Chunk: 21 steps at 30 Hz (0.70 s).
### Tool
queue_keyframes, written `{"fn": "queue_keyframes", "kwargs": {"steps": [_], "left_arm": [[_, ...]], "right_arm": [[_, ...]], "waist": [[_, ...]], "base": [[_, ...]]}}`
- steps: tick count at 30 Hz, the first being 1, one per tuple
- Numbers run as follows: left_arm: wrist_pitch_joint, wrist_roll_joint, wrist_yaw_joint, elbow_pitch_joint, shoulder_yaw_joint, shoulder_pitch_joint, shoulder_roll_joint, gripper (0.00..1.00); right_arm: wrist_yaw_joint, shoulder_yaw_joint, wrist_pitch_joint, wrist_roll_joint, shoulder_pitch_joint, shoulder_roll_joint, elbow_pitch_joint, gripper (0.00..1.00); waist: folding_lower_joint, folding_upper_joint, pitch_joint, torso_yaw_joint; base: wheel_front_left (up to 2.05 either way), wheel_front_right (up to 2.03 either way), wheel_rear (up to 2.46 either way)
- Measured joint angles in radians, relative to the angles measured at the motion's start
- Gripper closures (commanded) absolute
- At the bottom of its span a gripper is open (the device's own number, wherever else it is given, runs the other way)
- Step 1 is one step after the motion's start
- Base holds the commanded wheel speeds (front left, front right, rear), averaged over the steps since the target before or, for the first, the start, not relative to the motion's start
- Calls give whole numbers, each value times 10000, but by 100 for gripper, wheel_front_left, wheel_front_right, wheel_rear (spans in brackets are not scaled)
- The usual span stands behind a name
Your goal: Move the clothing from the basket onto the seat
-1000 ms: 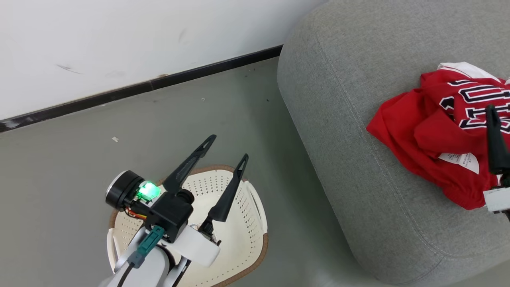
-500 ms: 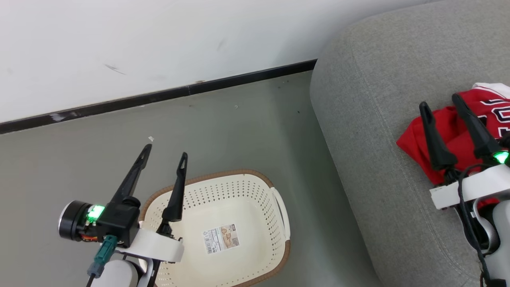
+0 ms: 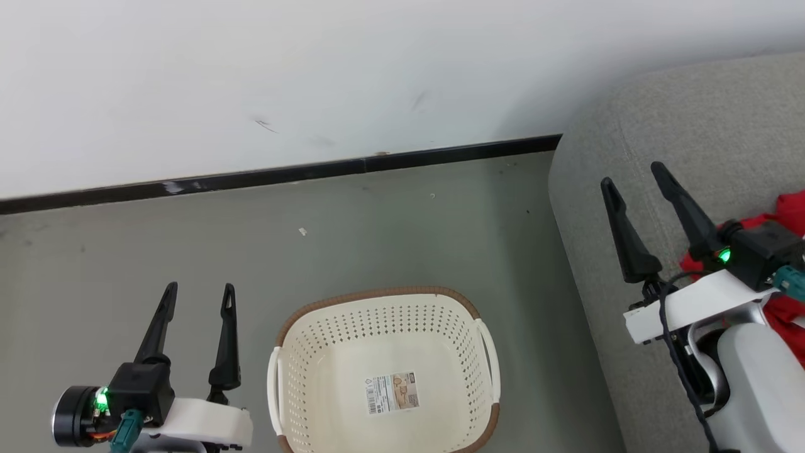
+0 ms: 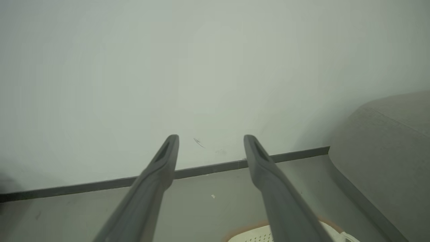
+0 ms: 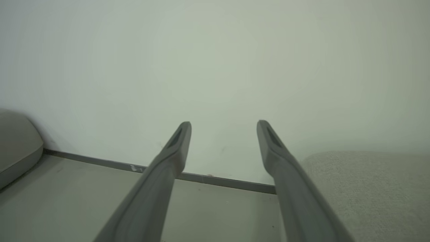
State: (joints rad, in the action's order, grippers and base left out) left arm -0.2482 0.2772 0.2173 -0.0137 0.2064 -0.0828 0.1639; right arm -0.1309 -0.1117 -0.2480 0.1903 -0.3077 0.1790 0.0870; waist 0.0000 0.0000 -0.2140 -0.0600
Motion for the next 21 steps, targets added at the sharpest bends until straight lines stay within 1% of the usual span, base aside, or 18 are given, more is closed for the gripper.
{"fn": "queue_keyframes", "kwargs": {"steps": [6, 10, 13, 17, 21], "left_arm": [[-12, 226, 0, -130, -84, 384, -59, 0], [-12, 234, -6, -201, -90, 526, -121, 0], [-13, 234, -17, -236, -94, 542, -155, 0], [-13, 234, -173, -299, -40, 610, -190, 0], [-13, 232, -316, -387, 59, 742, -263, 0]], "right_arm": [[0, 167, 0, -320, 616, -462, 192, 0], [0, 405, 0, -616, 1039, -679, 182, 0], [0, 504, 0, -692, 1446, -957, 142, 0], [0, 593, 0, -780, 2127, -1179, 115, 0], [0, 706, 0, -798, 2676, -1267, 69, 0]], "waist": [[0, 0, 411, 470], [1, 0, 705, 757], [0, 0, 926, 952], [0, 0, 1223, 1178], [1, 0, 1520, 1359]], "base": [[0, 0, 0], [0, 0, 0], [0, 0, 0], [0, 0, 0], [0, 0, 0]]}}
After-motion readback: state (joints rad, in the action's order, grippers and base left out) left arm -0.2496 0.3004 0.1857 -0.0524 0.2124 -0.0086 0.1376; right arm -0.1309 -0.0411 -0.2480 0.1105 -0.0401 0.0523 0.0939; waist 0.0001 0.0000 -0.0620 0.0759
